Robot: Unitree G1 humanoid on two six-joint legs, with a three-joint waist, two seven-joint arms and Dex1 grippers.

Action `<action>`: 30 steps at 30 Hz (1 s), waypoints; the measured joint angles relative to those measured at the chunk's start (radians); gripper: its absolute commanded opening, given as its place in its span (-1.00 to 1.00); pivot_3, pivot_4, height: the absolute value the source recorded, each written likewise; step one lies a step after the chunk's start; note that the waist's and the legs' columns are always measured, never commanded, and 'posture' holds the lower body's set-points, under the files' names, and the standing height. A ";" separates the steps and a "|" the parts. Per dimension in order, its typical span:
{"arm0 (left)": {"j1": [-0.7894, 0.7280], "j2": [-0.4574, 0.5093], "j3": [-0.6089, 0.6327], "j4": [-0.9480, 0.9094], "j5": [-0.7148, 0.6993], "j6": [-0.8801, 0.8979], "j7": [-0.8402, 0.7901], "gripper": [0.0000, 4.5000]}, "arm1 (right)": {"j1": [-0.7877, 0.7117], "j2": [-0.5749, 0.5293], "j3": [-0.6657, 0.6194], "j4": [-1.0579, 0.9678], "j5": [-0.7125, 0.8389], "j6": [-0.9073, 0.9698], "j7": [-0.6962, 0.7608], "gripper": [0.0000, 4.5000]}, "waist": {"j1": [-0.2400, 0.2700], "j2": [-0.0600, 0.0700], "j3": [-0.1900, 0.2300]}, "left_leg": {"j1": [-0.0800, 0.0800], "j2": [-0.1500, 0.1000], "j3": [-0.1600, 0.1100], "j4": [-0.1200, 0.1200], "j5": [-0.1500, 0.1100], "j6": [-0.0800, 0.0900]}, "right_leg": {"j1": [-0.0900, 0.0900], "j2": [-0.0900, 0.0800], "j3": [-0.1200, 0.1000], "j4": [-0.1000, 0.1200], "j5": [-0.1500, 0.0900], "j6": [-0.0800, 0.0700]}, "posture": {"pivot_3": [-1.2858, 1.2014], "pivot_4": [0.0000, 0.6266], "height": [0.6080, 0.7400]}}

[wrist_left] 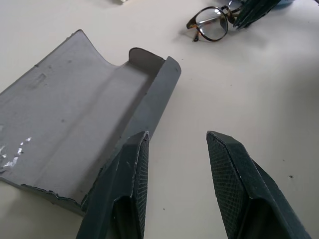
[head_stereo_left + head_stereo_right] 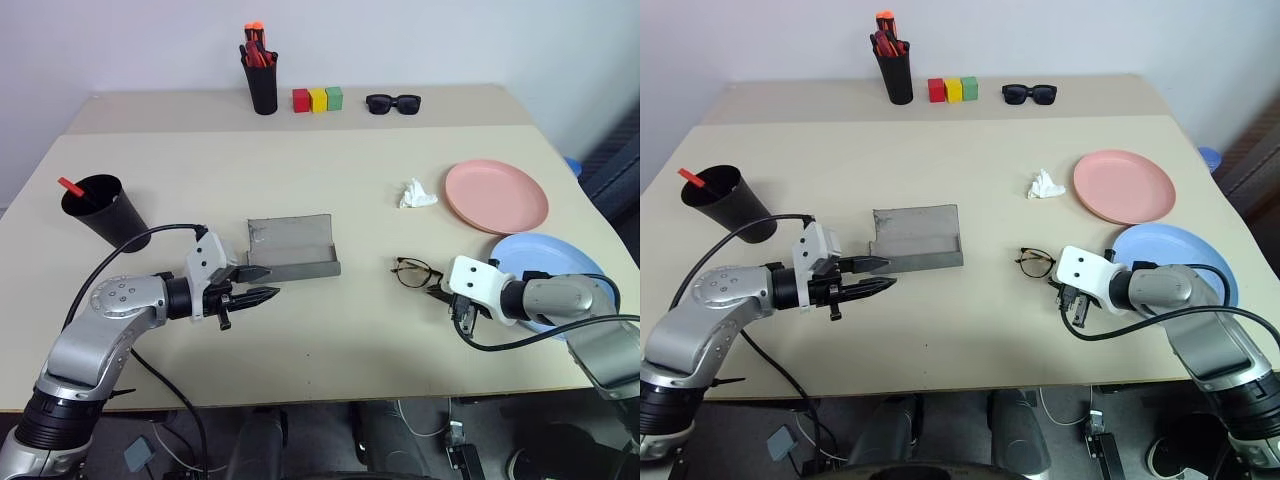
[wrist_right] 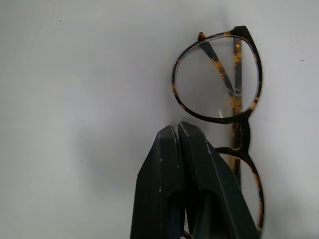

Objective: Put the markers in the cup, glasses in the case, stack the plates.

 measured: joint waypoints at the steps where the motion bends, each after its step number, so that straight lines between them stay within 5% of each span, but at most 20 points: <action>1: 0.000 0.000 0.000 0.001 0.001 -0.002 0.004 -0.18 | 0.000 0.000 0.000 0.005 -0.005 -0.008 -0.002 -0.96 | 0.000 0.000 0.000 | 0.000 0.000 0.000 0.000 0.000 0.000 | 0.000 0.000 0.000 0.000 0.000 0.000 | 0.03 -0.52 1.00; 3: 0.002 0.000 0.000 0.002 0.001 -0.005 0.009 -0.18 | 0.000 0.000 0.000 0.011 -0.010 -0.017 -0.005 -0.96 | 0.000 0.000 0.000 | 0.000 0.000 0.000 0.000 0.000 0.000 | 0.000 0.000 0.000 0.000 0.000 0.000 | 0.03 -0.52 1.00; 6: 0.021 0.001 0.002 0.004 0.002 -0.009 0.013 -0.18 | -0.008 0.000 -0.006 0.013 -0.004 -0.019 0.004 -0.58 | -0.001 0.000 0.000 | 0.000 0.000 0.000 0.000 0.000 0.000 | 0.000 0.000 0.000 0.000 0.000 0.000 | 0.03 -0.52 1.00; 13: 0.059 0.002 -0.046 -0.064 0.003 -0.030 -0.023 -0.18 | -0.081 -0.026 -0.060 0.013 0.011 0.002 0.028 0.98 | 0.002 0.000 0.000 | 0.000 0.000 0.000 0.000 0.000 0.000 | 0.000 0.000 0.000 0.000 0.000 0.000 | 0.03 -0.52 1.00; 24: 0.072 -0.050 -0.114 -0.086 0.022 -0.066 0.001 -0.18 | -0.108 0.003 -0.022 0.088 -0.041 -0.002 0.003 0.98 | -0.001 0.000 0.000 | 0.000 0.000 0.000 0.000 0.000 0.000 | 0.000 0.000 0.000 0.000 0.000 0.000 | 0.03 -0.52 1.00; 27: 0.084 -0.050 -0.114 -0.081 0.027 -0.088 0.000 -0.18 | -0.127 0.021 -0.004 0.120 -0.053 -0.009 -0.004 0.57 | -0.001 0.000 0.000 | 0.000 0.000 0.000 0.000 0.000 0.000 | 0.000 0.000 0.000 0.000 0.000 0.000 | 0.03 -0.52 1.00; 30: 0.091 -0.050 -0.114 -0.070 0.033 -0.108 -0.002 -0.18 | -0.140 0.041 0.011 0.149 -0.070 -0.026 -0.009 -0.10 | -0.001 0.000 0.000 | 0.000 0.000 0.000 0.000 0.000 0.000 | 0.000 0.000 0.000 0.000 0.000 0.000 | 0.03 -0.52 1.00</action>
